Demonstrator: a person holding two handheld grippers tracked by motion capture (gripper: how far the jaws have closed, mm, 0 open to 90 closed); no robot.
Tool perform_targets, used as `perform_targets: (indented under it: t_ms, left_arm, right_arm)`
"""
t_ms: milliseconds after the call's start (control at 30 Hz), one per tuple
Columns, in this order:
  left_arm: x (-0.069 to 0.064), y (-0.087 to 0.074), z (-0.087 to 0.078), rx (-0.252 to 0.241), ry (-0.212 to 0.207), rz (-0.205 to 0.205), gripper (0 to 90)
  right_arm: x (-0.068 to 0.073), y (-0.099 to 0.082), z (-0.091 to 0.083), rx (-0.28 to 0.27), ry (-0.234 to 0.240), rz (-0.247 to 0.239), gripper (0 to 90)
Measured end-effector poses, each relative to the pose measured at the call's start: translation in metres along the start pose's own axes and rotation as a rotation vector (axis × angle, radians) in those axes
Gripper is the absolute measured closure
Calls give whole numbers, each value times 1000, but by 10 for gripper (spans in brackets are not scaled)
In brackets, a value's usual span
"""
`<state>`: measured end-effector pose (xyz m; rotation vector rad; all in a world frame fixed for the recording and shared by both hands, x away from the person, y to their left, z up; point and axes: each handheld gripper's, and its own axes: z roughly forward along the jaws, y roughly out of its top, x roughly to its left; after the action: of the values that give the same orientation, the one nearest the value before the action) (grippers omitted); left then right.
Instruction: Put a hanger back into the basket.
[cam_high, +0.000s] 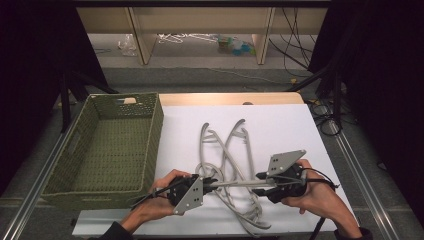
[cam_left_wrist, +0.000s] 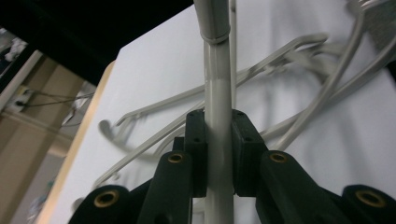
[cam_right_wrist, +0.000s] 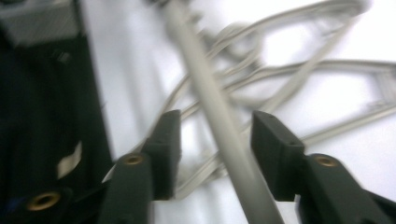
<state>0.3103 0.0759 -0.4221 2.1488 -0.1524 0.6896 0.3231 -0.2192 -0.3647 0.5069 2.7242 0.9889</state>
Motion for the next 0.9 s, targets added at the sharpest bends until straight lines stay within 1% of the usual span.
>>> perform_targets:
  t_ms: [33,67,100,133,167,200,233,267,300,333,367,400,433,467,500,567,600,633,667,700,733,767,833,867,900]
  left_arm:
    - [2,0,-1,22,11,18,791]
    - [5,0,-2,42,17,1,791]
    - [7,0,-2,51,29,-31,791]
    - [9,0,-2,56,42,-72,791]
    - [11,0,-2,71,43,-93,791]
    - [13,0,-2,89,49,-155,791]
    - [16,0,-2,95,59,-189,791]
    - [18,0,-2,97,60,-229,791]
    - [20,0,-3,97,59,-275,791]
    - [23,0,-5,93,63,-316,791]
    - [25,0,-7,90,64,-361,791]
    - [28,1,-10,80,64,-420,791]
    - [31,2,-13,72,65,-472,791]
    - [33,2,-16,48,73,-541,791]
    - [36,3,-20,42,76,-584,791]
    - [41,3,-29,21,69,-663,790]
    - [43,3,-33,14,72,-700,790]
    - [45,3,-37,-9,66,-728,791]
    - [47,3,-43,-20,61,-769,791]
    - [49,3,-48,-23,65,-799,790]
    - [50,3,-53,-23,69,-817,791]
    - [52,4,-56,-25,72,-820,791]
    - [57,5,-69,-32,89,-824,790]
    - [58,6,-74,-49,96,-845,789]
    - [60,7,-78,-64,104,-863,789]
  right_arm:
    - [0,0,0,0,0,0,451]
    - [-2,1,-3,-24,-20,15,439]
    - [-4,1,-8,-65,-48,27,442]
    - [-5,3,-13,-76,-56,31,431]
    - [-5,4,-18,-91,-80,39,420]
    - [-4,5,-21,-101,-105,50,410]
    - [-3,7,-27,-126,-135,62,399]
    - [-2,8,-28,-137,-140,61,397]
    - [-1,9,-30,-144,-146,72,393]
    - [-1,9,-30,-144,-146,72,393]
    - [4,9,-29,-148,-121,80,389]
    - [4,9,-29,-148,-121,80,389]
    - [6,8,-26,-147,-104,77,385]
    - [9,7,-23,-142,-96,87,377]
    - [13,6,-17,-129,-83,102,369]
    - [19,2,-6,-114,-68,101,355]
    - [23,0,0,-101,-53,107,348]
    - [25,-1,5,-95,-49,103,346]
    - [28,-4,10,-84,-36,108,340]
    - [32,-7,18,-83,-36,100,326]
    - [34,-10,22,-77,-9,90,321]
    - [37,-13,27,-83,4,98,320]
    - [40,-18,34,-77,11,101,295]
    - [41,-22,38,-91,3,105,274]
    - [41,-22,38,-91,3,105,274]
